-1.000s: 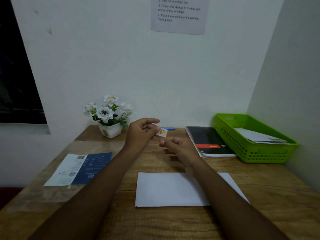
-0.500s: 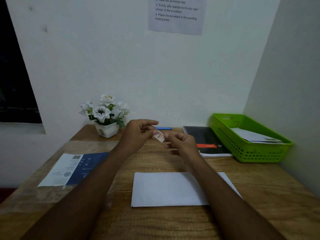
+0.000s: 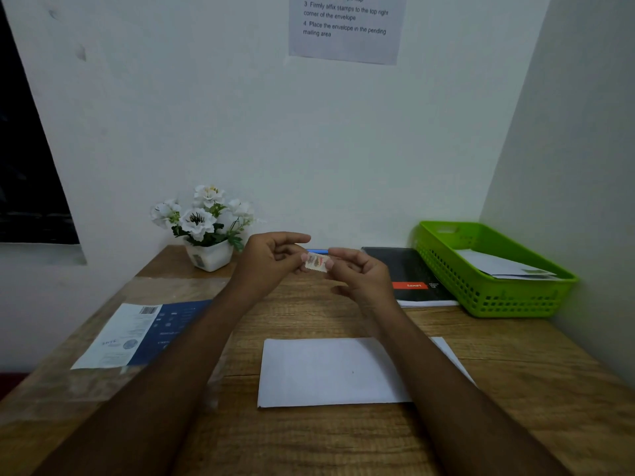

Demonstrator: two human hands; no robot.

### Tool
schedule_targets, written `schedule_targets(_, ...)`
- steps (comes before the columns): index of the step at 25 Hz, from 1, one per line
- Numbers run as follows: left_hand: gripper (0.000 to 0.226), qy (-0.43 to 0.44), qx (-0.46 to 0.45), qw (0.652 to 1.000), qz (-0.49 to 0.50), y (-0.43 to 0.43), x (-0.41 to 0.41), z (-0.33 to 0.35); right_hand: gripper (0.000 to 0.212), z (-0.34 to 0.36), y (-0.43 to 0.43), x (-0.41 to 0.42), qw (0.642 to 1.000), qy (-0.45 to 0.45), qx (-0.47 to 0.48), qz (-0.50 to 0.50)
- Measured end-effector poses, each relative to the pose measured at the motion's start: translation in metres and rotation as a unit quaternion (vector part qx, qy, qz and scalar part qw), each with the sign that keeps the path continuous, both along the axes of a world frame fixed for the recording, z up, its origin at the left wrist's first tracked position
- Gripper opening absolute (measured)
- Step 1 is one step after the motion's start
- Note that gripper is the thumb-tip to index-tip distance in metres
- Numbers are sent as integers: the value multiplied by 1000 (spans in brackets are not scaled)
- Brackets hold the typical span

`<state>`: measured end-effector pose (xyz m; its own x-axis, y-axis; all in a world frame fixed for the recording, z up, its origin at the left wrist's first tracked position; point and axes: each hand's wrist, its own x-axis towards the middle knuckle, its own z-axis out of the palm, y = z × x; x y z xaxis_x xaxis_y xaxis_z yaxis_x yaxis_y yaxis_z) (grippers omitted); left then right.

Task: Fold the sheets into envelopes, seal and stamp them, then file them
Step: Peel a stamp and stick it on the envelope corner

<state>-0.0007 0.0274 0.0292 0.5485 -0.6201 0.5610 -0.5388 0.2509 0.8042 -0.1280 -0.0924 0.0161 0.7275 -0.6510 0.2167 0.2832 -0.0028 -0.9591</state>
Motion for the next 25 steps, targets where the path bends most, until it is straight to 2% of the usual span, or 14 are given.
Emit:
schedule_targets(7, 35, 3, 12, 997, -75, -1, -13, 2, 25, 9, -2, 1, 987, -136, 83, 14)
schedule_targets(9, 34, 21, -6, 995, -94, -1, -18, 5, 26, 12, -1, 0, 983, -161, 82, 15)
schedule_targets(12, 21, 50, -20, 993, -109, -2, -24, 10, 29, 16, -2, -1, 980, -191, 47, 3)
schedule_targets(14, 16, 71, -20, 991, -112, -1, -29, 14, 33, 19, -3, -3, 980, -201, 9, -9)
schedule_targets(19, 12, 34, -35, 993, -110, 0, -38, 15, 36, 21, -4, -6, 976, -215, -37, 1)
schedule_targets(25, 12, 37, -61, 993, -97, -2, -37, 14, 15, 20, -7, -8, 984, -180, -14, 13)
